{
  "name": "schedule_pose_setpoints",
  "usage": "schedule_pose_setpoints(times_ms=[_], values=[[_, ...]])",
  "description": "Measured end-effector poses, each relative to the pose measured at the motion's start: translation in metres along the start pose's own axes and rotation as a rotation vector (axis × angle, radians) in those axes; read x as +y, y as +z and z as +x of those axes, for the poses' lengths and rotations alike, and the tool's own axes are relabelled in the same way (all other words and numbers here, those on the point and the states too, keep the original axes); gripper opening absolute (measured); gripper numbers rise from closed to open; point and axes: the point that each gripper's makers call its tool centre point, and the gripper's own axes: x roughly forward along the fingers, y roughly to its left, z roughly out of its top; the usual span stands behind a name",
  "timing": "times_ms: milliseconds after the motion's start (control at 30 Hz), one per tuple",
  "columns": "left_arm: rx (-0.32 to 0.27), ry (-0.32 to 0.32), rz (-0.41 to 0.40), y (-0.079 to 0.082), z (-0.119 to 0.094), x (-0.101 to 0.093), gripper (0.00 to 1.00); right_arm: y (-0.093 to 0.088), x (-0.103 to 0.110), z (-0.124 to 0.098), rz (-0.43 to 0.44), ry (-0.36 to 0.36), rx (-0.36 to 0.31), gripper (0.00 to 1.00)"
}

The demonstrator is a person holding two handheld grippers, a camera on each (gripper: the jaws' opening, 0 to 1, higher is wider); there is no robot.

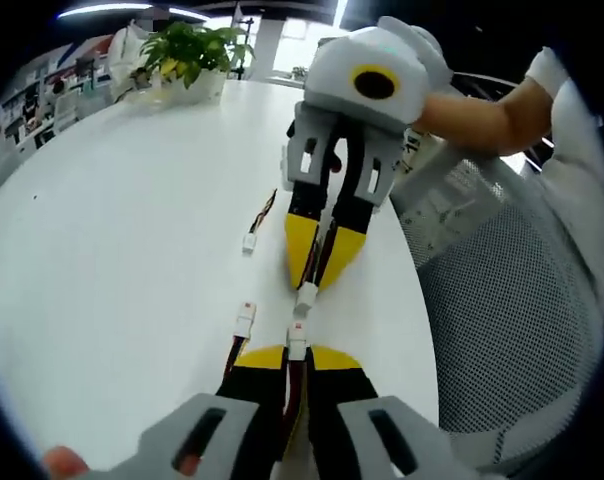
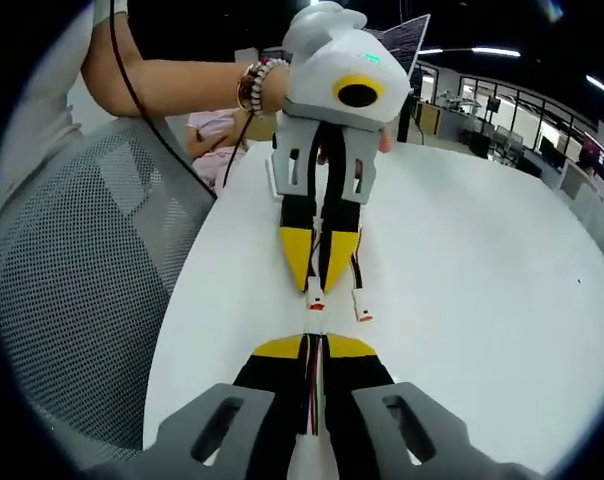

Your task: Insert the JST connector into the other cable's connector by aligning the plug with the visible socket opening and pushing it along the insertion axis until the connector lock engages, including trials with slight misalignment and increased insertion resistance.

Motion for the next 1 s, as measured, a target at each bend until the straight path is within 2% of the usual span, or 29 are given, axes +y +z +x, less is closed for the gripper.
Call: schedule_pose_setpoints(times_ms=[267, 500, 567, 600, 700, 900, 1000], values=[[-0.056, 0.002, -0.004, 0.005, 0.0, 0.002, 0.05, 0.002, -0.004, -0.001, 0.011, -0.017, -0.026, 0.1], [-0.112, 0.008, -0.039, 0.002, -0.005, 0.004, 0.06, -0.006, -0.002, 0.003, 0.015, -0.012, -0.019, 0.09], [-0.121, 0.009, -0.031, 0.002, -0.004, 0.002, 0.05, -0.006, -0.003, 0.003, 0.001, -0.017, -0.02, 0.02], [-0.126, 0.016, -0.019, 0.002, -0.004, 0.003, 0.03, -0.006, -0.001, 0.003, -0.003, -0.004, -0.027, 0.02], [-0.13, 0.021, 0.001, 0.003, -0.002, 0.003, 0.0, -0.006, -0.002, 0.001, -0.006, -0.005, -0.036, 0.01], [-0.054, 0.043, 0.096, 0.005, -0.003, 0.0, 0.0, 0.002, -0.006, -0.007, -0.027, -0.027, -0.04, 0.0], [-0.075, 0.05, 0.123, 0.015, -0.008, -0.002, 0.0, 0.007, -0.006, -0.008, -0.036, -0.028, -0.041, 0.0]])
